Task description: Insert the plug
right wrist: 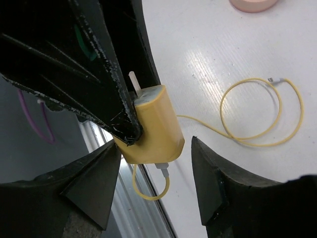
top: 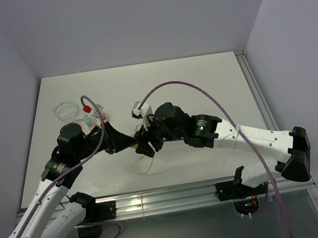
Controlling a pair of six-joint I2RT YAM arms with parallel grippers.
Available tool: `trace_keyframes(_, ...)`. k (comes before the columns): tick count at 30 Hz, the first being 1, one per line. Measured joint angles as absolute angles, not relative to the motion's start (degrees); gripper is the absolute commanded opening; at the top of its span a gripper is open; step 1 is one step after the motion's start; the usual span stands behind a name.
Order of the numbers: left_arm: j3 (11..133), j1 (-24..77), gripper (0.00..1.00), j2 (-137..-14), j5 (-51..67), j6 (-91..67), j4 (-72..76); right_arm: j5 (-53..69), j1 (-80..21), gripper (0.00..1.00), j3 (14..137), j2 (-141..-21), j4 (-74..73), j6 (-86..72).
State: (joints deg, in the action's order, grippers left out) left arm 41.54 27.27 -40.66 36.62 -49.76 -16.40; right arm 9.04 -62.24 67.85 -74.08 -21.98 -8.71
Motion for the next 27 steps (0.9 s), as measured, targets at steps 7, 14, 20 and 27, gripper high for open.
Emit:
trace_keyframes(7, 41.91, 27.27, 0.0, -39.33, 36.77, -47.09, -15.75, 4.47, -62.24, 1.0, 67.85, -71.94, -23.18, -12.05)
trace_keyframes(14, 43.18, 27.35, 0.0, -34.72, 35.2, -44.8, -15.66, -1.32, -61.71, 0.99, 66.94, -65.6, -24.25, -15.22)
trace_keyframes(20, 42.06, 27.35, 0.0, -29.36, 33.08, -45.23, -11.64, -8.86, -61.08, 1.0, 62.04, -59.0, -21.63, -17.65)
trace_keyframes(27, 38.0, 27.42, 0.0, -25.45, 33.1, -47.9, -4.01, -4.93, -58.72, 1.0, 59.61, -58.54, -19.68, -18.26)
